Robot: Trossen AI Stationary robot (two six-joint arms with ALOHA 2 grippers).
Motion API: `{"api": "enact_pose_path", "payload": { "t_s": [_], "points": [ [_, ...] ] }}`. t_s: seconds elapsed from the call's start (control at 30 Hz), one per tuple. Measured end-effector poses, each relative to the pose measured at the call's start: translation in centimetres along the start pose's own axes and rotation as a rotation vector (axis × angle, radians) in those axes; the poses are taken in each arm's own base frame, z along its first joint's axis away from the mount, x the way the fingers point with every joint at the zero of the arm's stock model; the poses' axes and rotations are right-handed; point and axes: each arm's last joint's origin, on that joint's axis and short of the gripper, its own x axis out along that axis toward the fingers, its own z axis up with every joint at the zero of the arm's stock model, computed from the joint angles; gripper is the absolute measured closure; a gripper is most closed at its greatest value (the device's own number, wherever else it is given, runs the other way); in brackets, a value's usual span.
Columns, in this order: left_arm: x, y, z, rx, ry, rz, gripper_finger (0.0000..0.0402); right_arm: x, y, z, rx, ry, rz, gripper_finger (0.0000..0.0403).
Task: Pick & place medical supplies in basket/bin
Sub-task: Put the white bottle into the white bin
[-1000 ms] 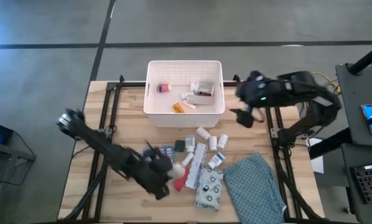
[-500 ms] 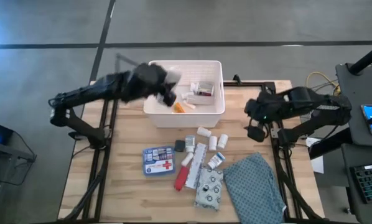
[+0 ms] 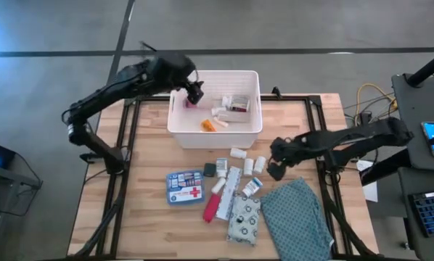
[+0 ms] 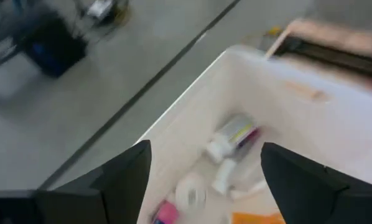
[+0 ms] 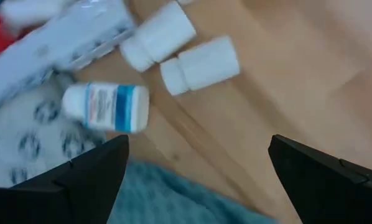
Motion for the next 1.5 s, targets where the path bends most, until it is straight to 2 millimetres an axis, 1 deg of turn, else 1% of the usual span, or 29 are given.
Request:
{"api": "enact_pose_path", "payload": {
  "t_s": [0.07, 0.13, 0.23, 0.3, 0.37, 0.43, 0.53, 0.6, 0.7, 0.77, 0.83, 0.9, 0.93, 0.97, 1.03, 1.1, 1.17, 1.23, 1.27, 1.3, 1.37, 1.4, 1.43, 1.5],
  "points": [
    [-2.6, -0.5, 0.3, 0.01, -0.045, -0.044, 0.012, 2.3, -0.1, -0.3, 0.138, 0.006, 0.001, 0.003],
    [-4.9, -1.3, 0.3, 0.027, -0.082, -0.097, 0.012, 4.3, 0.0, -0.3, 0.278, -0.007, 0.018, 0.003],
    [-7.6, -2.4, -0.5, 0.05, -0.114, -0.18, 0.012, 6.4, 0.2, -0.2, 0.435, -0.025, 0.011, 0.003],
    [-8.9, -2.9, -1.1, 0.039, -0.12, -0.211, 0.012, 7.3, 0.4, 0.0, 0.514, -0.059, -0.01, 0.003],
    [-9.9, -3.0, -2.0, 0.022, -0.125, -0.199, 0.0122, 8.0, 0.5, 0.2, 0.58, -0.108, -0.061, 0.003],
    [-10.7, -2.7, -2.9, 0.008, -0.128, -0.184, 0.0125, 8.9, 0.5, 0.5, 0.644, -0.137, -0.104, 0.003],
    [-11.8, -1.9, -3.9, -0.034, -0.136, -0.193, 0.0129, 10.7, 0.7, 0.6, 0.699, -0.123, -0.137, 0.0038],
    [-12.5, -1.3, -4.4, -0.055, -0.147, -0.198, 0.0132, 11.9, 0.8, 0.7, 0.713, -0.119, -0.151, 0.0055],
    [-13.7, -0.2, -5.1, -0.076, -0.172, -0.203, 0.0135, 12.9, 0.9, 0.9, 0.741, -0.122, -0.194, 0.0095],
    [-14.6, 0.6, -5.5, -0.091, -0.195, -0.207, 0.0137, 13.3, 1.1, 1.0, 0.747, -0.122, -0.206, 0.0132],
    [-15.3, 1.2, -5.8, -0.099, -0.214, -0.209, 0.0139, 13.1, 1.4, 1.2, 0.743, -0.12, -0.214, 0.0174],
    [-15.9, 1.7, -6.1, -0.099, -0.229, -0.202, 0.0141, 12.4, 1.5, 1.4, 0.72, -0.105, -0.233, 0.022],
    [-16.0, 1.9, -6.3, -0.093, -0.233, -0.193, 0.0142, 11.8, 1.7, 1.6, 0.702, -0.104, -0.228, 0.0241],
    [-16.2, 2.1, -6.5, -0.087, -0.239, -0.184, 0.0142, 10.8, 2.0, 1.9, 0.678, -0.109, -0.202, 0.0244],
    [-16.3, 2.3, -7.0, -0.074, -0.239, -0.181, 0.0143, 8.1, 3.0, 2.8, 0.612, -0.137, -0.101, 0.0244],
    [-16.2, 2.4, -7.4, -0.068, -0.232, -0.18, 0.0144, 4.5, 4.1, 3.6, 0.547, -0.179, 0.029, 0.0244],
    [-15.9, 2.3, -8.1, -0.051, -0.218, -0.176, 0.0144, -0.1, 5.0, 4.4, 0.478, -0.269, 0.174, 0.0244],
    [-15.3, 2.0, -8.8, -0.021, -0.194, -0.171, 0.0144, -5.0, 5.1, 5.2, 0.442, -0.422, 0.283, 0.0244],
    [-15.0, 1.8, -9.2, -0.01, -0.18, -0.169, 0.0144, -7.1, 4.9, 5.7, 0.447, -0.52, 0.3, 0.0244],
    [-14.6, 1.6, -9.7, -0.004, -0.163, -0.168, 0.0144, -8.9, 4.5, 6.3, 0.447, -0.614, 0.293, 0.0239],
    [-13.6, 1.1, -10.6, -0.006, -0.121, -0.169, 0.0144, -11.3, 3.1, 8.1, 0.45, -0.756, 0.222, 0.0207],
    [-13.1, 0.8, -11.1, -0.015, -0.098, -0.175, 0.0144, -12.0, 2.3, 9.2, 0.447, -0.794, 0.185, 0.0186],
    [-12.6, 0.5, -11.7, -0.025, -0.071, -0.188, 0.0144, -12.3, 1.6, 10.4, 0.438, -0.807, 0.154, 0.0163],
    [-11.5, -0.3, -12.7, -0.057, -0.014, -0.223, 0.0144, -12.3, -0.1, 13.3, 0.396, -0.761, 0.15, 0.012]
  ]
}}
